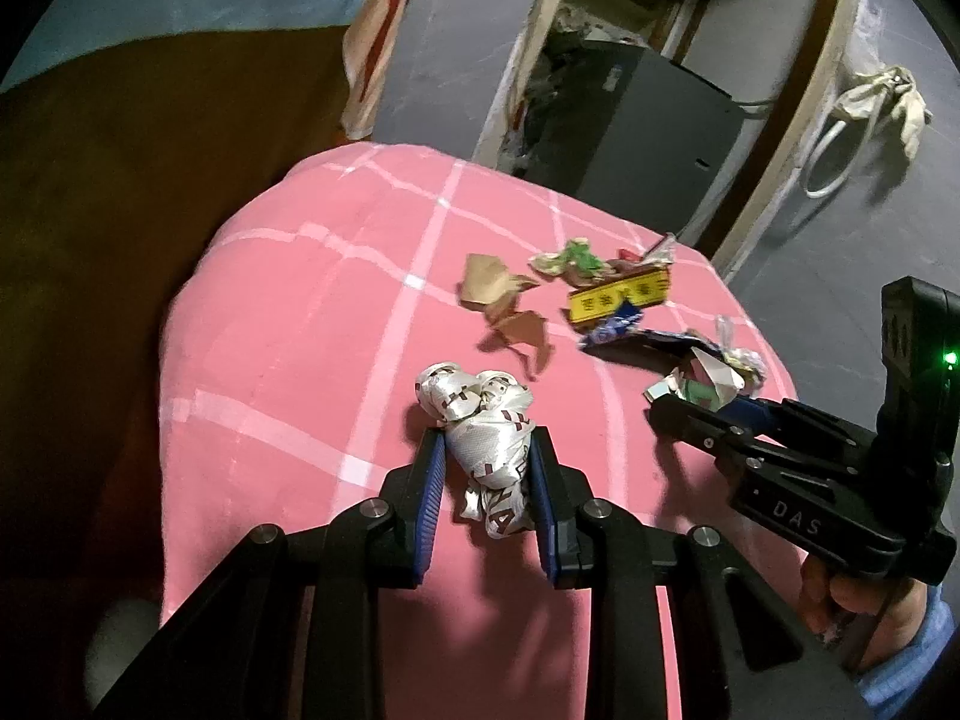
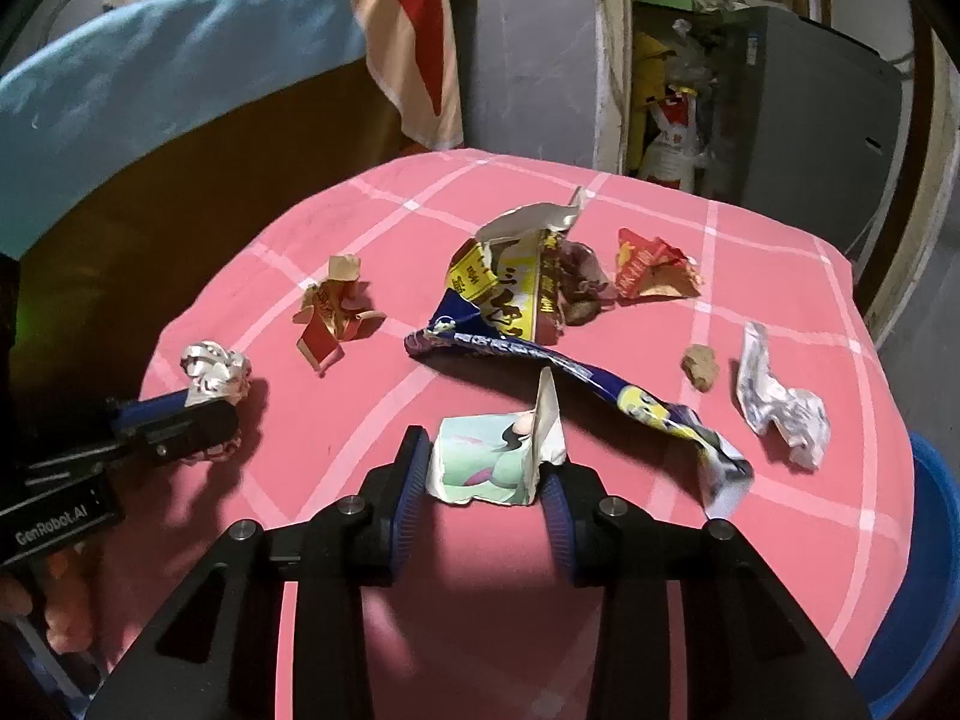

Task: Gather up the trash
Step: 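Carry both held wrappers over the blue basin and open both tools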

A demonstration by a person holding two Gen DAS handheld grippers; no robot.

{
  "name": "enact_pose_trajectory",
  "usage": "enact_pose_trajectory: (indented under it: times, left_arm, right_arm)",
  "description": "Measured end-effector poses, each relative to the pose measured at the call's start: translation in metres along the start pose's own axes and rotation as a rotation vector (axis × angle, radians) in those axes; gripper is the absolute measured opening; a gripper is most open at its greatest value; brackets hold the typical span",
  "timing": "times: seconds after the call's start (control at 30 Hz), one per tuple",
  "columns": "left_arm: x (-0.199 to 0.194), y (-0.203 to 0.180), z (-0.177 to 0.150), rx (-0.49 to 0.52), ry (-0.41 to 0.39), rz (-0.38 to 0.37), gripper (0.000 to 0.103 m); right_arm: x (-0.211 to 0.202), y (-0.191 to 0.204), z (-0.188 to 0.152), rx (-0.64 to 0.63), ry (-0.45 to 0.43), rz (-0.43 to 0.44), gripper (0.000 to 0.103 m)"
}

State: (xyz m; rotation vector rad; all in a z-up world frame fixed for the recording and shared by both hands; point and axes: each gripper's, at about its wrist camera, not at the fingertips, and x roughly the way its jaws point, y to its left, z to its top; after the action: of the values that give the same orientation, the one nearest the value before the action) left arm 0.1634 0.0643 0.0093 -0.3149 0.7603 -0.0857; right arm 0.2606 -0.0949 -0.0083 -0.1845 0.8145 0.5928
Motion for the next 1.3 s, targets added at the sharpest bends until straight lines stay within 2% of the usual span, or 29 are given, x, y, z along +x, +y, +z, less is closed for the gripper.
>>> enact_pose_trajectory:
  times: [0.17, 0.23, 0.43, 0.6, 0.8, 0.97, 1.17, 1.3]
  left_arm:
    - [-0.01, -0.02, -0.003, 0.035, -0.069, -0.032, 0.023]
    - [-0.017, -0.031, -0.004, 0.05, -0.113, -0.053, 0.023]
    - [-0.036, -0.072, 0.002, 0.107, -0.265, -0.136, 0.023]
    - [-0.045, -0.116, 0.01, 0.175, -0.392, -0.219, 0.023]
    - [-0.05, -0.171, 0.017, 0.248, -0.499, -0.319, 0.023]
    - [-0.043, -0.214, 0.017, 0.31, -0.492, -0.377, 0.023]
    - [-0.008, -0.267, 0.02, 0.372, -0.378, -0.437, 0.023]
    - [0.017, -0.296, 0.021, 0.403, -0.289, -0.439, 0.023]
  right_arm:
    - [-0.03, -0.004, -0.013, 0.011, -0.087, 0.02, 0.034]
    - [-0.047, -0.007, -0.019, 0.017, -0.15, 0.015, 0.034]
    - [-0.11, -0.025, -0.031, 0.032, -0.381, -0.07, 0.034]
    - [-0.164, -0.043, -0.042, 0.031, -0.587, -0.205, 0.034]
    - [-0.212, -0.064, -0.06, 0.029, -0.757, -0.374, 0.035]
    - [-0.236, -0.091, -0.077, 0.052, -0.807, -0.477, 0.036]
    - [-0.242, -0.132, -0.098, 0.128, -0.774, -0.541, 0.036]
    - [-0.236, -0.154, -0.111, 0.182, -0.727, -0.558, 0.037]
